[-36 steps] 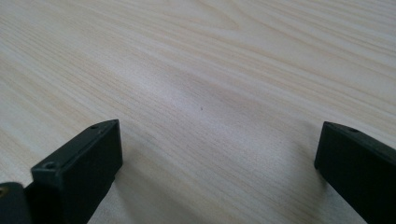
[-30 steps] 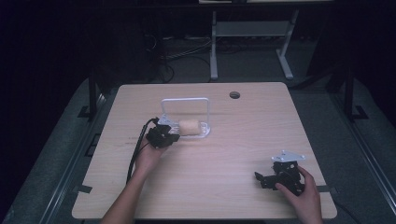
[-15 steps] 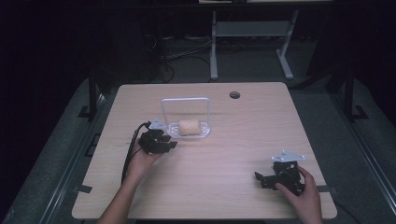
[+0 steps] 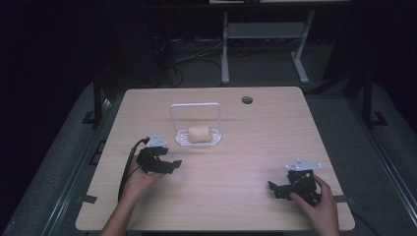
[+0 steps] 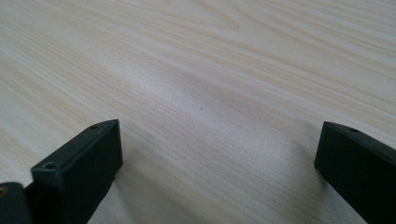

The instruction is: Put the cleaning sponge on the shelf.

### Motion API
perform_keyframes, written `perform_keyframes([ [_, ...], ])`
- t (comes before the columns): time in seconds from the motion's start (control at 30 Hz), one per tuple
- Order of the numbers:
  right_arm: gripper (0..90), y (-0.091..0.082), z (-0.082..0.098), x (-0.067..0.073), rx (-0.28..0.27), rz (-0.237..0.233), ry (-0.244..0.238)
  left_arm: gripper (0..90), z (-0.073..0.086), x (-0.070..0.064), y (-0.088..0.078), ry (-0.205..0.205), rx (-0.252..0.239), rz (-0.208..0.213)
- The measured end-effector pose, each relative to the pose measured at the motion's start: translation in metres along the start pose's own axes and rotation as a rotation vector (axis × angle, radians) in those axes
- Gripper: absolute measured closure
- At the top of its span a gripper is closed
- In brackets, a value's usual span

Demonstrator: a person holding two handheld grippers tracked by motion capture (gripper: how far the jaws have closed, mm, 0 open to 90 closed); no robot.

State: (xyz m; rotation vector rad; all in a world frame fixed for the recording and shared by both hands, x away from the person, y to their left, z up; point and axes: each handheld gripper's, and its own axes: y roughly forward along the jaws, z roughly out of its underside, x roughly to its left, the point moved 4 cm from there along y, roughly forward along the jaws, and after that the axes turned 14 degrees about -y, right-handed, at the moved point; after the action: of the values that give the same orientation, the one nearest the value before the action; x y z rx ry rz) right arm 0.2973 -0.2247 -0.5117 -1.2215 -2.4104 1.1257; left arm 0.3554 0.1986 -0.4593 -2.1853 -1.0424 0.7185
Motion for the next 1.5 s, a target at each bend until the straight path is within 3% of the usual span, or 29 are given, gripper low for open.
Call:
perform_keyframes([
  [1.0,0.7,0.0,0.0,0.0,-0.001,-0.001,0.001,16.0,0.06,0.011,-0.046,-0.006,-0.073,-0.027],
  [1.3,0.7,0.0,0.0,0.0,0.002,-0.001,0.002,13.8,0.081,0.014,-0.049,0.0,-0.043,-0.054],
  [1.5,0.7,0.0,0.0,0.0,0.001,-0.001,0.002,13.3,0.085,0.015,-0.045,0.008,-0.02,-0.067],
])
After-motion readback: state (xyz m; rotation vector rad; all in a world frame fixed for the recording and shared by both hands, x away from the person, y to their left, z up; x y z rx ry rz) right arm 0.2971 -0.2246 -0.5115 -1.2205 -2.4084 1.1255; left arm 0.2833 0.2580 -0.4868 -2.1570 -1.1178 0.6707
